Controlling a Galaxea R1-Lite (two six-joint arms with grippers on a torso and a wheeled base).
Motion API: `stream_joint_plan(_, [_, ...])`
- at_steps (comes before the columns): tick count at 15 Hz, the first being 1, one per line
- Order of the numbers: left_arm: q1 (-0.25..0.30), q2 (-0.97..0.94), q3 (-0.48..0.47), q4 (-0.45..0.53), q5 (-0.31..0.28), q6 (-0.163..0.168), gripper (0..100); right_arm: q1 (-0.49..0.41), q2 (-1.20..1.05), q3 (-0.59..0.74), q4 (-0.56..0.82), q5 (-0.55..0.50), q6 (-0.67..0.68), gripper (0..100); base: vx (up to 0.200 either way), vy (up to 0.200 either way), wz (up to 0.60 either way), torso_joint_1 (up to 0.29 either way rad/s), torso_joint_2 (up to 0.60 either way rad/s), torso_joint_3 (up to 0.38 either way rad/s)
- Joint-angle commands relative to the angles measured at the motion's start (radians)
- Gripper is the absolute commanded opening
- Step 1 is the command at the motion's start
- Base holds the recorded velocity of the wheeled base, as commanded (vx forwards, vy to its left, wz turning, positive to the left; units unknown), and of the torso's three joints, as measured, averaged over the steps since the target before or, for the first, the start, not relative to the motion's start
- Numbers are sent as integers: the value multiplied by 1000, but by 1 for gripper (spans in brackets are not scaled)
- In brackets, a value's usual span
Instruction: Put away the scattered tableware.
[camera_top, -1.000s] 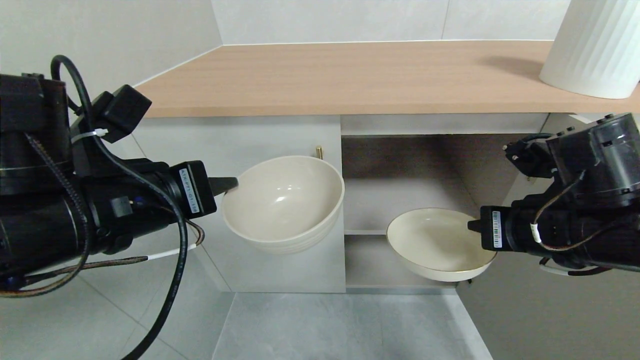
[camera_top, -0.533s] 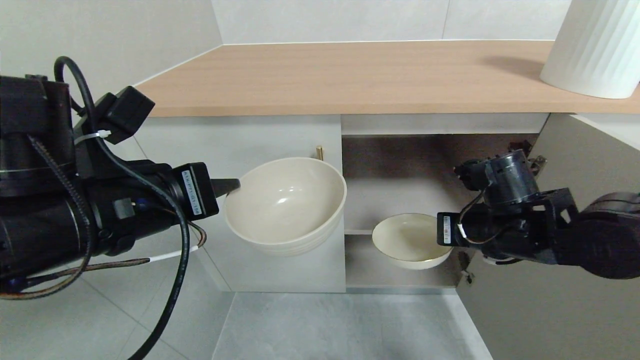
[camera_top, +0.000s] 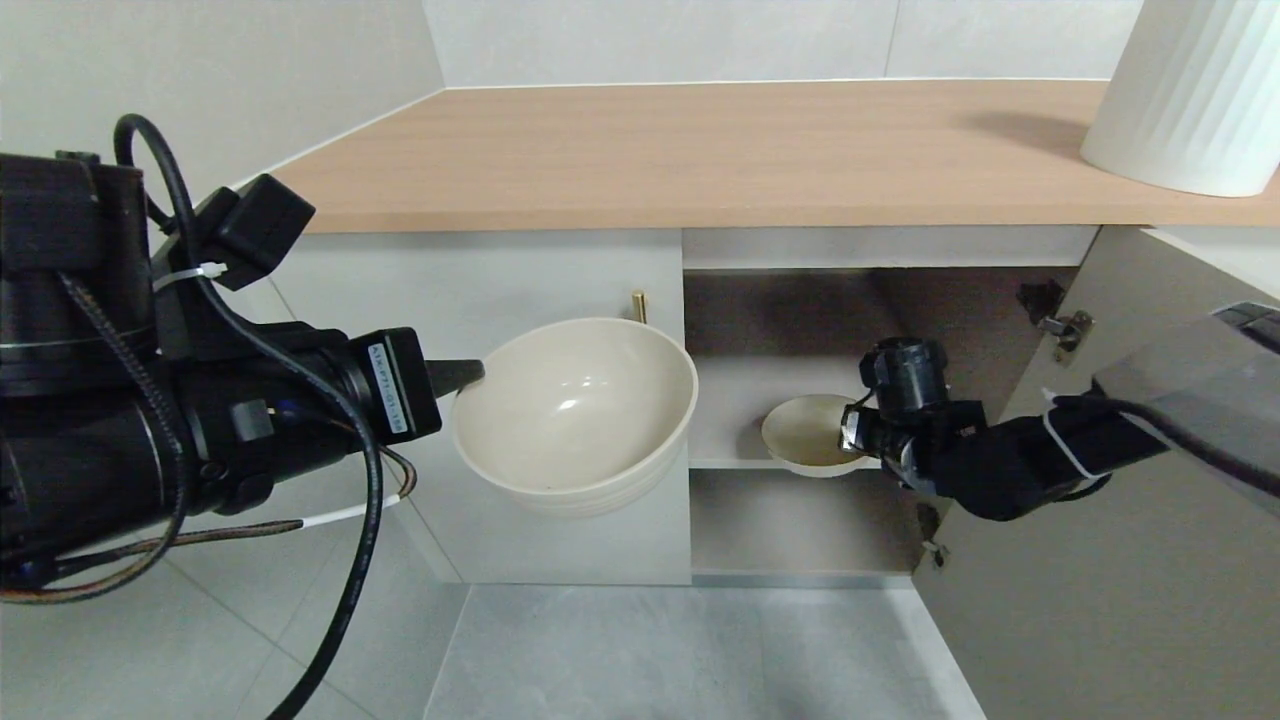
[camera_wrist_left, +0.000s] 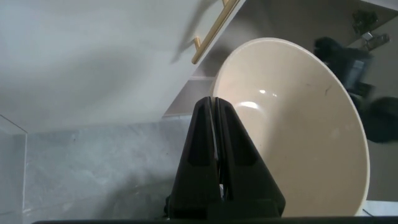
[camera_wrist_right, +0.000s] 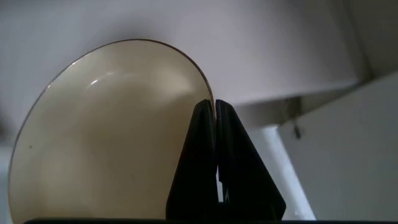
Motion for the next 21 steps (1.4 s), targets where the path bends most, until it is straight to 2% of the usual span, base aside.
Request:
stream_joint_plan(1, [0,1,0,0,0,0,0,-24,120,-83,-5,-21,5,0,0,0,0,0,0,0])
stream_joint_plan(10, [-18,14,6,0,0,0,0,-58,282,-292,-3,-128,3,0,0,0,0,0,0,0])
stream_joint_plan(18, [-17,35,6,-2,0,0,0,-90,331,-398,3,-145,14,0,0,0,0,0,0,0])
stream_joint_plan(19, [-18,33,6,-2,0,0,0,-90,332,-401,3,-143,14,100,0,0,0,0,0,0])
stream_joint_plan(21, [-18,40,8,-2,0,0,0,-90,332,-408,0,-143,16,100,0,0,0,0,0,0])
